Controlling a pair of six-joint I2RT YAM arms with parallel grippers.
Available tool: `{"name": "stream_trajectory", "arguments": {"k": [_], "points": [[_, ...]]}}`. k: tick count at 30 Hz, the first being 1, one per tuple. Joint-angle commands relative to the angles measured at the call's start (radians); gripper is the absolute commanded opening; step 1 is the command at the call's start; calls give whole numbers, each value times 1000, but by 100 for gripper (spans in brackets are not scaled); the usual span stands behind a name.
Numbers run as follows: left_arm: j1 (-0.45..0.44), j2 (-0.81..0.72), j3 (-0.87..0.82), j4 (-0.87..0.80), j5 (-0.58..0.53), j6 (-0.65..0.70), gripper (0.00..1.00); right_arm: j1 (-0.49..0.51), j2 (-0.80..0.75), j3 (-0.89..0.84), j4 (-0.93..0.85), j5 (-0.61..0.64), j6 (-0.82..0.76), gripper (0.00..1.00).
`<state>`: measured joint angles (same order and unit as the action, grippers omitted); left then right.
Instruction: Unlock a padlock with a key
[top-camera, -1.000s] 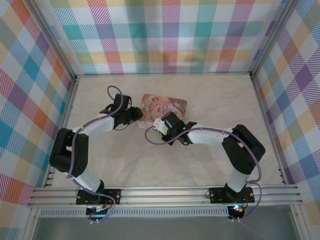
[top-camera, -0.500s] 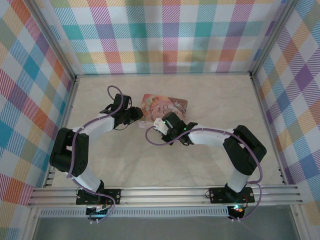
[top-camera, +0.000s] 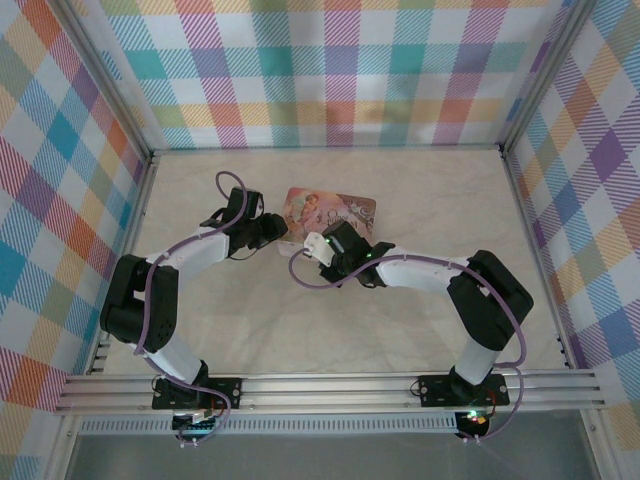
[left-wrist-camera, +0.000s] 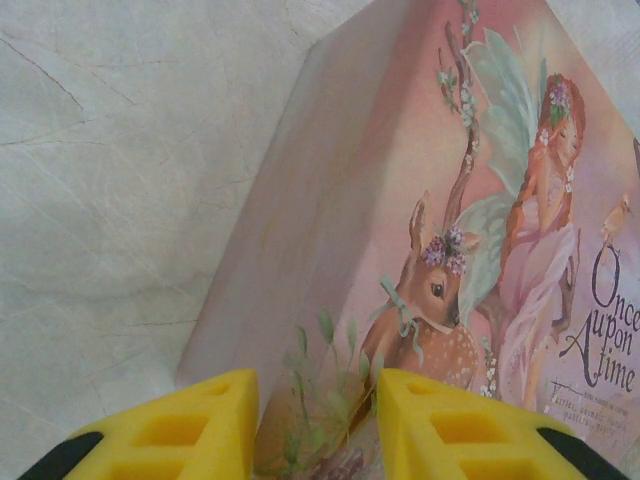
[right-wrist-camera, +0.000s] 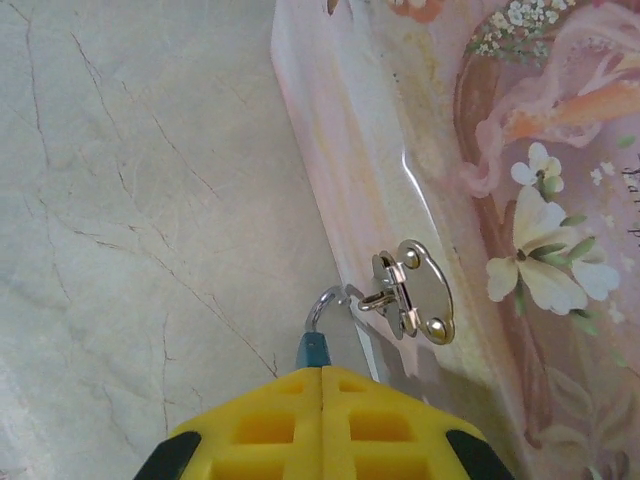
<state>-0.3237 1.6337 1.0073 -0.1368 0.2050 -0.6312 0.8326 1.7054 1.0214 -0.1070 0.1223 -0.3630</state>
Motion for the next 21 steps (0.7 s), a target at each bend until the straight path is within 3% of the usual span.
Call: {"name": "stream_trajectory", "arguments": {"k": [1, 19, 21], "points": [[6, 3, 8, -30, 13, 6, 35, 7, -75, -5, 7, -33, 34, 0], [6, -108, -25, -61, 14, -2, 43, -7, -273, -77, -45, 8, 158, 0], [7, -121, -32, -64, 19, -1, 45, -11, -266, -78, -63, 4, 187, 7]]}}
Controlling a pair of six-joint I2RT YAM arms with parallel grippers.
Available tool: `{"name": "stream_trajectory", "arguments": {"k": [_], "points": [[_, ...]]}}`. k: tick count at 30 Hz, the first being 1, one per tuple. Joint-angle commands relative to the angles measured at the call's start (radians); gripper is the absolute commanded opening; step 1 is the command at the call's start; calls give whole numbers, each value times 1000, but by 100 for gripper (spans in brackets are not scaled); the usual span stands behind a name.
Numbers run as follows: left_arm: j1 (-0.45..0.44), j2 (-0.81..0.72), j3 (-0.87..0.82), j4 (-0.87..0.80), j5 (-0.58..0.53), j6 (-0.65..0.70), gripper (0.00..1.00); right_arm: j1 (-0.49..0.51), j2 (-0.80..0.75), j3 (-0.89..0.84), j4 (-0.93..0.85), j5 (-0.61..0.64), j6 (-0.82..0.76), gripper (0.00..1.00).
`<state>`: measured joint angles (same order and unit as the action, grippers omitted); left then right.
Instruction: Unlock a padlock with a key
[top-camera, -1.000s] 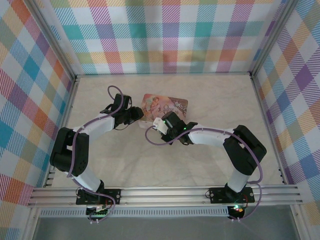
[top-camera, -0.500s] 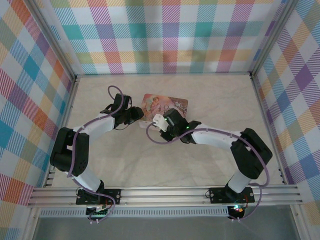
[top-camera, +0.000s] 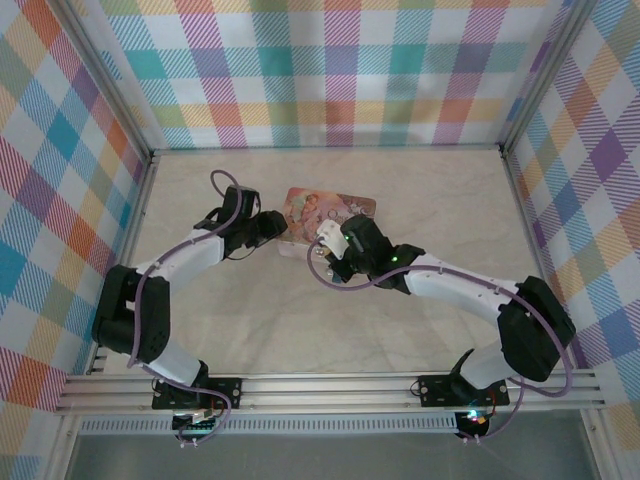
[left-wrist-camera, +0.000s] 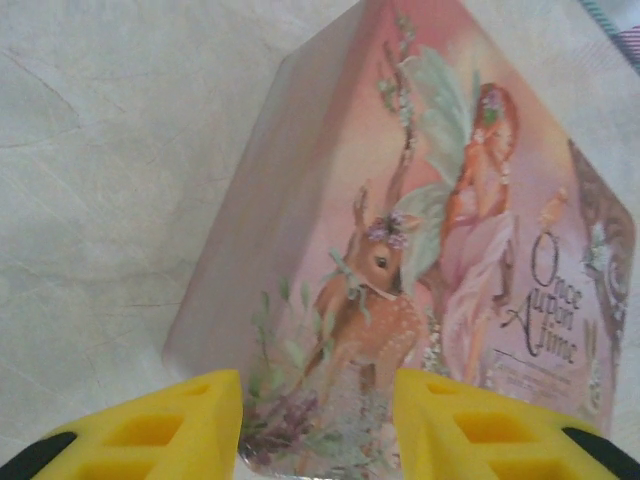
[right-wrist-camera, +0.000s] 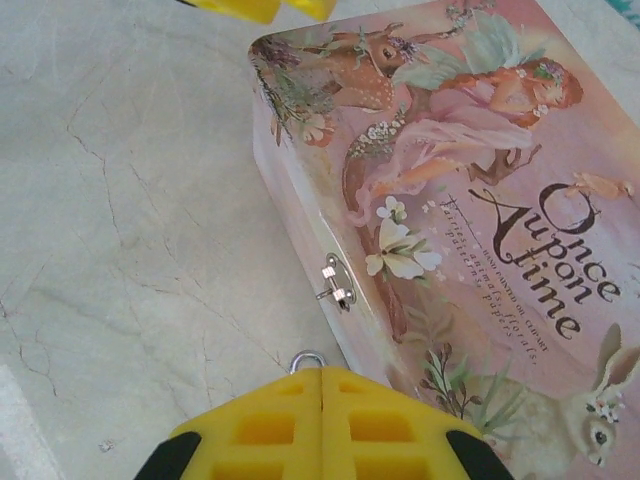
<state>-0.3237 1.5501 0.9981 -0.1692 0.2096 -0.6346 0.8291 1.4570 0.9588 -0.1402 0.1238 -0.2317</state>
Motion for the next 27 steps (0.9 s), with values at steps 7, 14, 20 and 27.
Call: {"name": "stream_trajectory", "arguments": {"k": [7, 14, 20, 27], "points": [[6, -90, -47, -42, 30, 1, 49, -20, 88, -12, -61, -53, 165, 46], [6, -150, -74, -70, 35, 0, 50, -24, 206, 4, -14, -69, 190, 58], [6, -197, -90, -90, 45, 1, 52, -40, 270, 36, -6, -68, 204, 63], [7, -232, -113, -100, 49, 3, 53, -47, 332, 63, -1, -87, 207, 63]]}}
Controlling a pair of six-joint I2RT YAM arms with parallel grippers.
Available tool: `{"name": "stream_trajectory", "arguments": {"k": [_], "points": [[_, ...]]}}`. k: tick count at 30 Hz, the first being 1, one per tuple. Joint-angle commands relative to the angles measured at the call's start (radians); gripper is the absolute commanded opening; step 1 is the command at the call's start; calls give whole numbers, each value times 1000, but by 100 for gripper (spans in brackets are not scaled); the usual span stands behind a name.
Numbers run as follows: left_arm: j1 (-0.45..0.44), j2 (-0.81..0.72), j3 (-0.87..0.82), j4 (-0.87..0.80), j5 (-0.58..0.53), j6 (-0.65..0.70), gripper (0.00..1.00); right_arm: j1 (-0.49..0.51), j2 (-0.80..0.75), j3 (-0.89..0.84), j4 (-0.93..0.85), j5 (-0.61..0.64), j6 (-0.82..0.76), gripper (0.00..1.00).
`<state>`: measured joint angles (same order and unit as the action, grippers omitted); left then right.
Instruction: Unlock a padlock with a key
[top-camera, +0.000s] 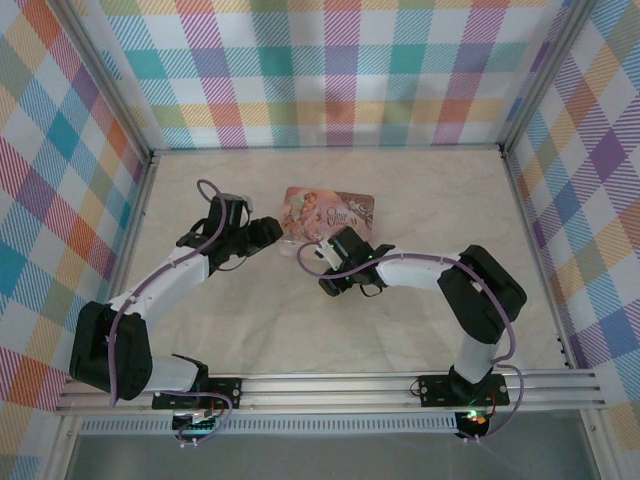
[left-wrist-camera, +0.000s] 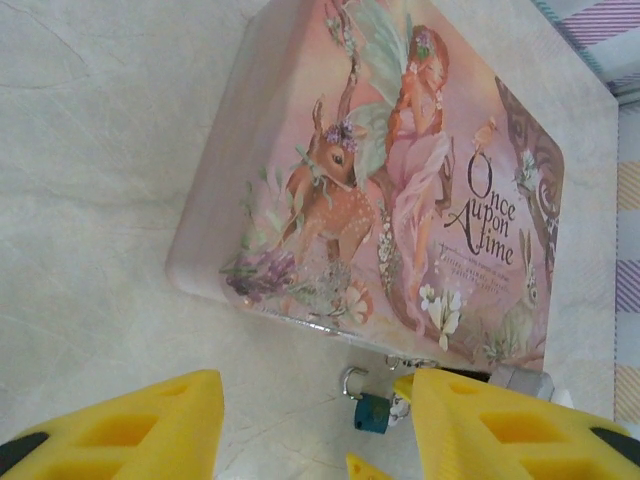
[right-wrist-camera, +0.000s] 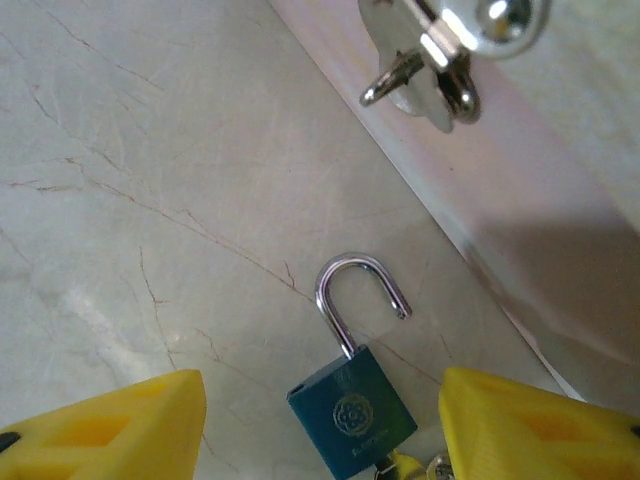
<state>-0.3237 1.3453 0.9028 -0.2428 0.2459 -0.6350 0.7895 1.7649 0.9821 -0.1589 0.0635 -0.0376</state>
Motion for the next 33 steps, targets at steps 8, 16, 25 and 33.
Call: {"name": "stream_trajectory", "arguments": {"k": [8, 16, 25, 33], "points": [[6, -43, -29, -59, 0, 11, 53, -7, 41, 21, 4, -45, 28, 53], [6, -28, -33, -47, 9, 1, 53, -6, -23, -37, -35, -74, 52, 45], [6, -21, -29, -44, 9, 1, 53, 57, -54, -107, -44, -95, 92, 34], [6, -28, -34, -47, 4, 2, 53, 107, -47, -128, -39, -99, 112, 19]]}}
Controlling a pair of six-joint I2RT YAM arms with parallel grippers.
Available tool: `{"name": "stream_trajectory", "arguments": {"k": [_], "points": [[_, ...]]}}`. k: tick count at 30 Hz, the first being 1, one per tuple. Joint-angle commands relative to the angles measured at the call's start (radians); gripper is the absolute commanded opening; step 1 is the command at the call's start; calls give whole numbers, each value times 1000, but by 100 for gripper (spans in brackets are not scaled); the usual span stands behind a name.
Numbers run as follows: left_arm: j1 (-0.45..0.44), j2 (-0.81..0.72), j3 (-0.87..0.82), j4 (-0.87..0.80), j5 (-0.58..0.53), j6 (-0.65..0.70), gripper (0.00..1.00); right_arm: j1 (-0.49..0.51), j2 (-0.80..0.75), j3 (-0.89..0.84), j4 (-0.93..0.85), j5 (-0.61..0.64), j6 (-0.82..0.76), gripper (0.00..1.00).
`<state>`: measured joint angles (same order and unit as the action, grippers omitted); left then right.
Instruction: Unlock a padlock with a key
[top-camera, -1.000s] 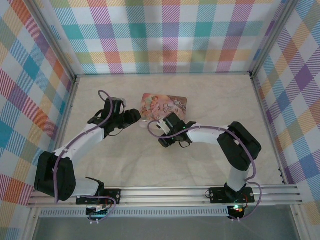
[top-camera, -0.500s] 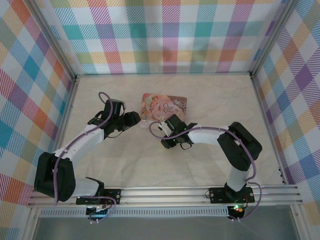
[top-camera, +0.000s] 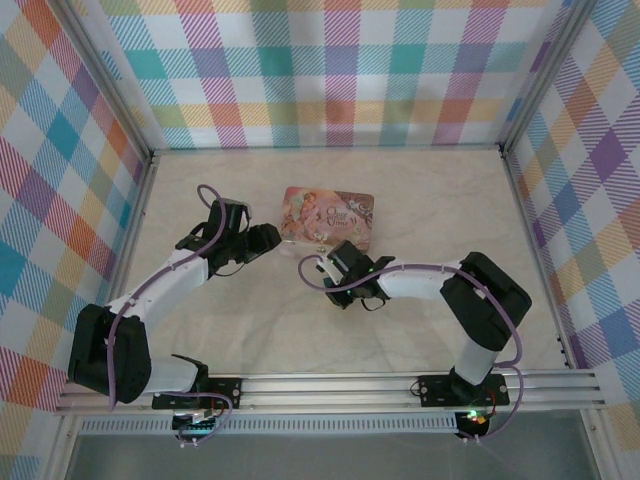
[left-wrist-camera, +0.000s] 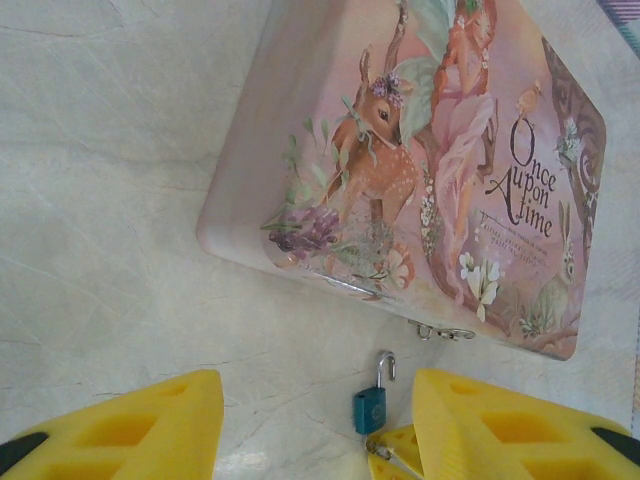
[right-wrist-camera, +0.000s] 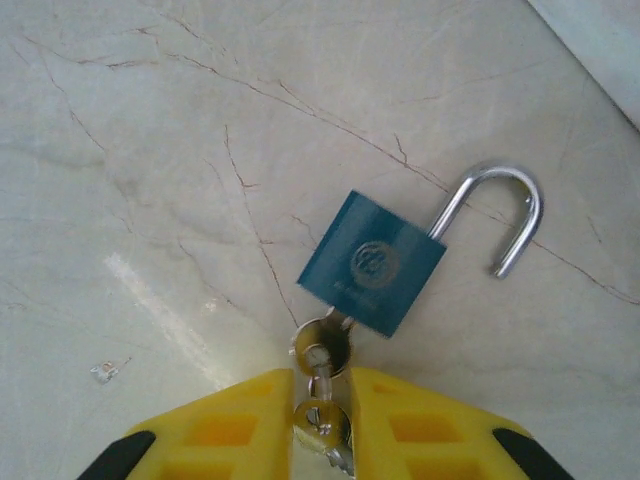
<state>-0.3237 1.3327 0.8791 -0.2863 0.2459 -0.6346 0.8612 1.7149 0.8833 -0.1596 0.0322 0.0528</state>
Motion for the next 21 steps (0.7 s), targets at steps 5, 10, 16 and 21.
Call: {"name": "stream_trajectory", "arguments": {"k": [5, 10, 16, 21], "points": [[6, -18, -10, -10, 0, 3, 53, 83, 1, -31, -50, -75, 24, 18], [6, -18, -8, -7, -1, 3, 53, 118, -29, -43, -51, -82, 38, 20], [6, -24, -7, -9, -8, 7, 54, 117, -91, -51, -38, -28, 61, 43], [6, -33, 8, -33, -22, 24, 60, 109, -167, -38, -38, 13, 69, 55]]}}
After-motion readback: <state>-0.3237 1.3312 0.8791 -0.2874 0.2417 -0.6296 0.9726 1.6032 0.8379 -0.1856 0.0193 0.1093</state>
